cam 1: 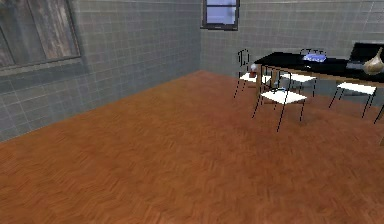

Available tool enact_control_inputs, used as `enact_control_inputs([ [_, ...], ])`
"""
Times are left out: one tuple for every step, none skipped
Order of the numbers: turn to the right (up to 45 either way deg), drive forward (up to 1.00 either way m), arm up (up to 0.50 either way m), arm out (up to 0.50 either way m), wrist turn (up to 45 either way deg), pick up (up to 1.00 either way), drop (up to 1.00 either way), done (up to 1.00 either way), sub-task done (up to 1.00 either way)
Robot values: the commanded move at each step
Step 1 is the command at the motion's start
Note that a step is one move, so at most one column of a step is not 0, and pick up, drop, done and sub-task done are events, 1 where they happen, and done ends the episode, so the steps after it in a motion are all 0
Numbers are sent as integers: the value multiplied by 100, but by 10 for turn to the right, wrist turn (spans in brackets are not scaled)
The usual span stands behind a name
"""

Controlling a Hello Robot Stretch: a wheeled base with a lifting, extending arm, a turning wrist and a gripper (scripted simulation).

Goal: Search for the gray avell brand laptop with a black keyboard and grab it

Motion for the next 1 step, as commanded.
enact_control_inputs([
  [0, 0, 0, 0, 450, 0, 0, 0, 0],
])
